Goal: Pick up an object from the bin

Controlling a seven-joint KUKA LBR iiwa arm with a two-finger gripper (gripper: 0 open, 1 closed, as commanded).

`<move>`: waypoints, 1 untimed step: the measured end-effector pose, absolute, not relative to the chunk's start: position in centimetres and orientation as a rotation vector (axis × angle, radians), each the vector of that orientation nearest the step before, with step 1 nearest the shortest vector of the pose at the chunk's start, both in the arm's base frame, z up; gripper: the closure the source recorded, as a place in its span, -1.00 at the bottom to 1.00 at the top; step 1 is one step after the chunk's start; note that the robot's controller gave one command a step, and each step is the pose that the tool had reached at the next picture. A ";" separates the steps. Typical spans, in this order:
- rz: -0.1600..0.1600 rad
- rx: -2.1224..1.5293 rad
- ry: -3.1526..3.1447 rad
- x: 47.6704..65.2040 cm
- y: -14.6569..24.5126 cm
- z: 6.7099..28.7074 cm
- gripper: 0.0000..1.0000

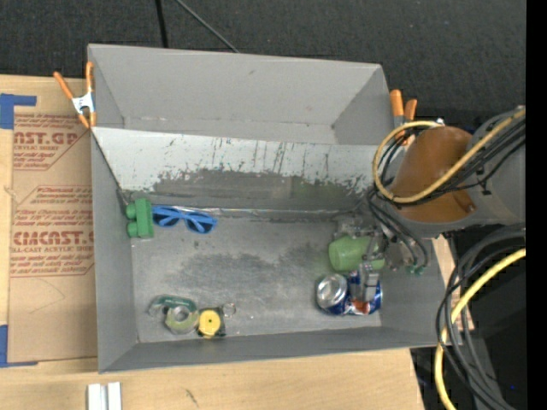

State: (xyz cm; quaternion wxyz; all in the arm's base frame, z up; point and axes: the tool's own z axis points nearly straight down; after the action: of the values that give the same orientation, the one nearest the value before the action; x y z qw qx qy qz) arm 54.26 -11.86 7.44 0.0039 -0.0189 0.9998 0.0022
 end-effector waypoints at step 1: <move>0.006 -0.058 3.131 54.4 -11.8 7.6 -1.00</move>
Offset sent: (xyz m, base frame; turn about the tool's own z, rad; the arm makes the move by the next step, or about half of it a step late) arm 0.0000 0.0000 0.0000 0.0000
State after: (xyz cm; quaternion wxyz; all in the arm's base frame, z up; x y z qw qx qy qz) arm 54.37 -11.84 7.56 0.0050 -0.0185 0.9998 0.0020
